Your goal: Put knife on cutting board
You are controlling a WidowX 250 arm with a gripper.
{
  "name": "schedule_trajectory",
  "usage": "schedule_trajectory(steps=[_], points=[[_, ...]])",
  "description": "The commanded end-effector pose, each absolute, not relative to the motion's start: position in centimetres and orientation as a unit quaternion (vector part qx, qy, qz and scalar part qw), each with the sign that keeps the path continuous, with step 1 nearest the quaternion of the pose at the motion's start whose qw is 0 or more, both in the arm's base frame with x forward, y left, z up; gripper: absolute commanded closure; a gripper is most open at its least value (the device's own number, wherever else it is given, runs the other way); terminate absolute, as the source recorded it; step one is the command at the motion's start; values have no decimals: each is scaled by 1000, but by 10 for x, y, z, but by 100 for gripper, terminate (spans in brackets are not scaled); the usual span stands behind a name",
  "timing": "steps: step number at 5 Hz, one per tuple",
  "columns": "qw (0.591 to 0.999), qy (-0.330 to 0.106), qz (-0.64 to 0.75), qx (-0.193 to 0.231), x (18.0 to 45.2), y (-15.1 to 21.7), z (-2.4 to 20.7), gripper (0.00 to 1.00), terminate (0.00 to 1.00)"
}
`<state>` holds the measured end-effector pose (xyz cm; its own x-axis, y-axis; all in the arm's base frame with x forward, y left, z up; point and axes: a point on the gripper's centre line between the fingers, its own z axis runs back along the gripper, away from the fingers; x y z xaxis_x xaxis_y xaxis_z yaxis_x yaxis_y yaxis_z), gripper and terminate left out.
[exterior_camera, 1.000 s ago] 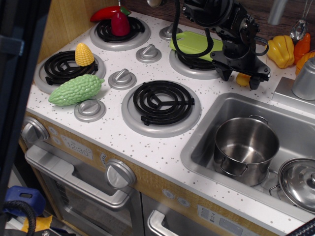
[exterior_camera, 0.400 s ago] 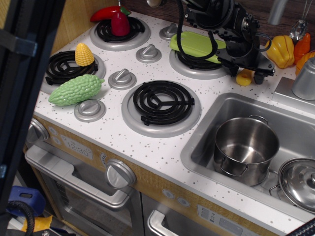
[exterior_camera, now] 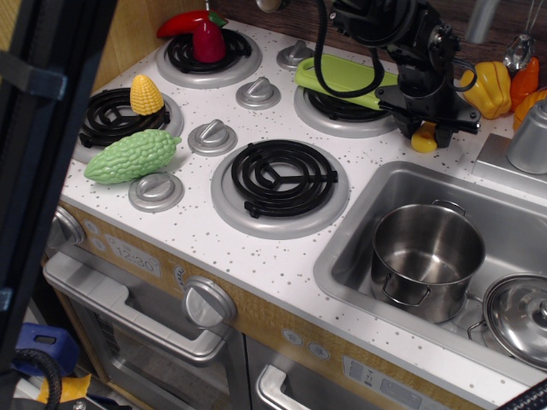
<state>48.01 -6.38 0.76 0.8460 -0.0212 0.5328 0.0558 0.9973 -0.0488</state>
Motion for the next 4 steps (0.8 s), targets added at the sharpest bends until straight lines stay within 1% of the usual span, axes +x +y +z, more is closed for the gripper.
schedule_trajectory(steps=[1, 2, 3, 4], points=[[946, -321, -27, -22, 486, -64, 68, 100, 0], [946, -322, -28, 7, 480, -61, 84, 100, 0], [946, -323, -34, 23, 475, -49, 100, 100, 0], [943, -325, -46, 50, 472, -32, 111, 100, 0]])
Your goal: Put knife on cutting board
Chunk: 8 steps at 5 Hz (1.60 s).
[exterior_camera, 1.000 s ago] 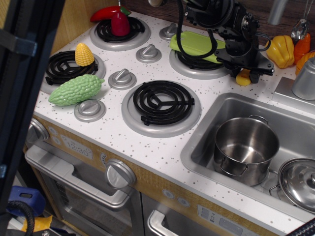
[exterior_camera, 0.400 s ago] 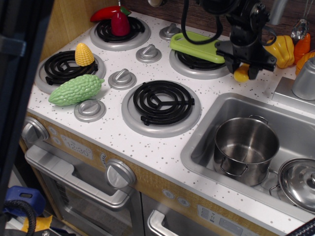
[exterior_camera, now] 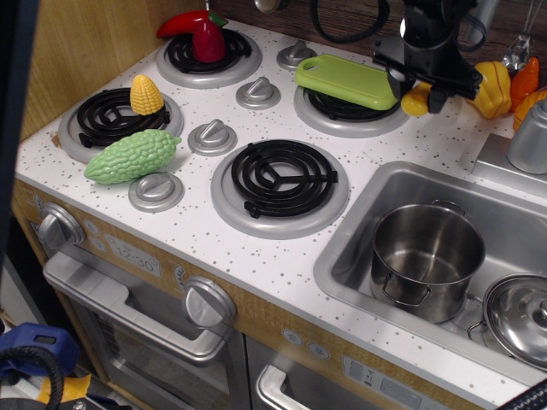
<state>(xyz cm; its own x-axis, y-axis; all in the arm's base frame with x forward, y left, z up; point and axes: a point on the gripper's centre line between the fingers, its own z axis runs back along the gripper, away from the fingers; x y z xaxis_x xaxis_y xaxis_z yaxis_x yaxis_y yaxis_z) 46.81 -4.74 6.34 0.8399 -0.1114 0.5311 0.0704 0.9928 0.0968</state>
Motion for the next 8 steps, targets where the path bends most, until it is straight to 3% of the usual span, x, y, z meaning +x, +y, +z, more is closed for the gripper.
schedule_trajectory(steps=[1, 3, 6, 7, 8], points=[[939, -333, -62, 64, 473, -9, 115, 100, 0], [926, -360, -96, 67, 489, 29, 97, 100, 0], [912, -383, -136, 60, 498, 58, 71, 100, 0], [907, -390, -155, 44, 501, 66, 65, 0, 0], [902, -396, -167, 39, 504, 68, 63, 0, 0]])
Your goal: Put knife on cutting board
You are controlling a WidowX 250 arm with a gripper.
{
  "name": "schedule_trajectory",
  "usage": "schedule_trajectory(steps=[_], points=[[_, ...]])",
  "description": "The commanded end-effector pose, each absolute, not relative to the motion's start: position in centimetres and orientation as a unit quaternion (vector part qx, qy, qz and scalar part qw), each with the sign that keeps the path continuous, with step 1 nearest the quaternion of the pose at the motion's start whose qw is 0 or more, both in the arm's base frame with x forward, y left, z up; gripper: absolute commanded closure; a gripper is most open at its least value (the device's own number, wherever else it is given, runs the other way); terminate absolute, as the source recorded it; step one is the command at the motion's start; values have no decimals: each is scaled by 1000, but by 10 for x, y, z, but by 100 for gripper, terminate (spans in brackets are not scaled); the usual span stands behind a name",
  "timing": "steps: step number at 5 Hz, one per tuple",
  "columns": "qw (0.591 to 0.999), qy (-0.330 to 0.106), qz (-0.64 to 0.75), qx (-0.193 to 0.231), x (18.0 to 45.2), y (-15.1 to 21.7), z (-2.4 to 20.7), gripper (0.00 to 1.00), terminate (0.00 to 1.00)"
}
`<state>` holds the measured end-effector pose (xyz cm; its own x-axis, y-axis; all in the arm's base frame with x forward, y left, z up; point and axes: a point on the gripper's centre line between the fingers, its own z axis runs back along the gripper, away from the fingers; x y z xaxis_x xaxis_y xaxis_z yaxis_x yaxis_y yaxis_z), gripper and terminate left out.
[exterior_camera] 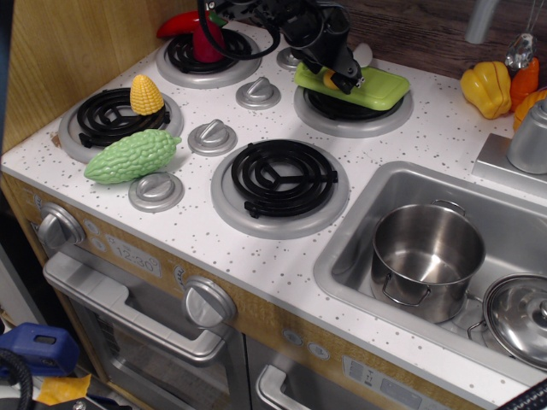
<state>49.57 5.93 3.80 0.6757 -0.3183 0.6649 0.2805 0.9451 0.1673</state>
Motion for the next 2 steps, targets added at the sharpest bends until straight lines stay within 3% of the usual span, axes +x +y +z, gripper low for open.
schedule_trajectory(steps=[1, 2], points=[[902, -396, -167, 39, 504, 68, 63, 0, 0], [902, -396, -167, 39, 504, 68, 63, 0, 100]])
